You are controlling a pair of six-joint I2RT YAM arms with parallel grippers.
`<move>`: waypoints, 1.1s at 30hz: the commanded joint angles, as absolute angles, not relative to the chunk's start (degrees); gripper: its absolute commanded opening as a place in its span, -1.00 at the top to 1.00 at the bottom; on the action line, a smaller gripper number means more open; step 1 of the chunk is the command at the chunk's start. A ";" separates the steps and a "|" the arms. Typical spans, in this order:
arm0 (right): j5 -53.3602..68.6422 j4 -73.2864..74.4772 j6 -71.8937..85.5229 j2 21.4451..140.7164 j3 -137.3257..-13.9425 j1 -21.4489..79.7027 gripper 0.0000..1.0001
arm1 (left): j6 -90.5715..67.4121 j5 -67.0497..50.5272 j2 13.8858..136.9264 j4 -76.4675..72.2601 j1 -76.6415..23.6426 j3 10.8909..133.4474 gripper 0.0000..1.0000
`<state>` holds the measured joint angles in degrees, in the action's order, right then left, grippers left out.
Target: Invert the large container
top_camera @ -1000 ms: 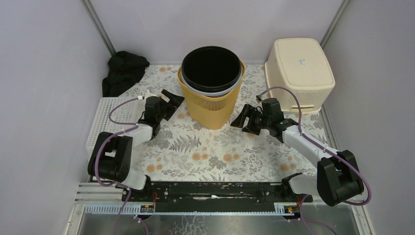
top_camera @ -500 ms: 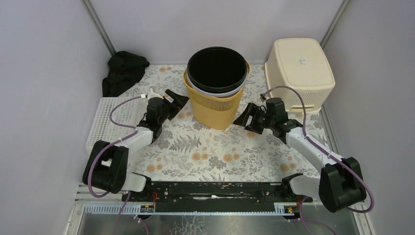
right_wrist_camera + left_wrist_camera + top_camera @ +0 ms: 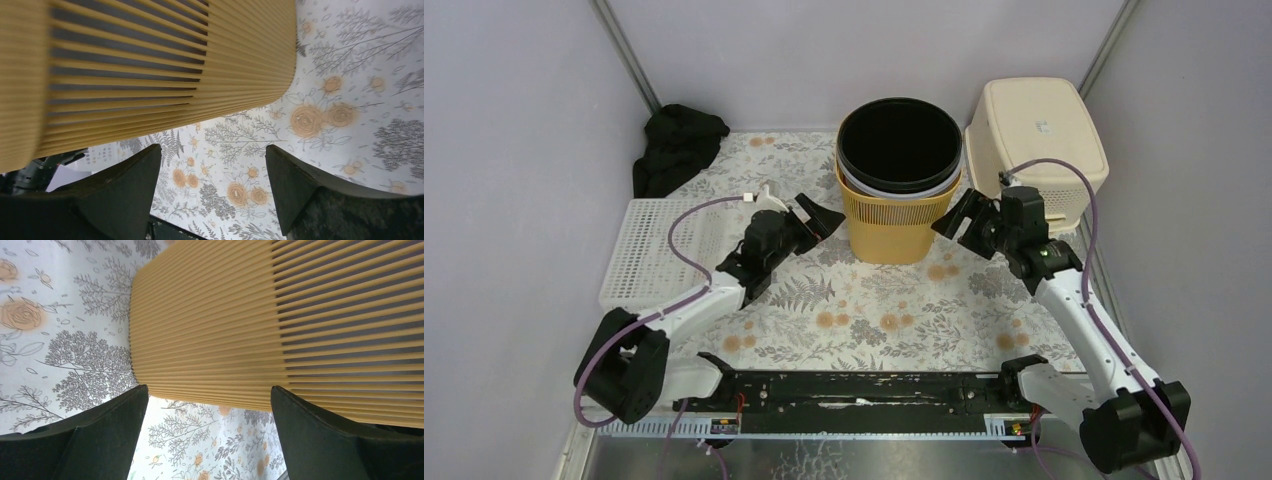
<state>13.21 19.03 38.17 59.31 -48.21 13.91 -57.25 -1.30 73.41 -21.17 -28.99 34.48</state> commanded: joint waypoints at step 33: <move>2.57 33.39 29.89 52.62 -64.14 13.72 -0.43 | -44.59 3.14 62.72 7.32 -29.02 50.73 -1.00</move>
<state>5.52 31.46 32.75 54.46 -57.47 13.87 -51.31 1.19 65.34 0.93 -28.95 40.73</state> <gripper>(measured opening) 0.725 0.998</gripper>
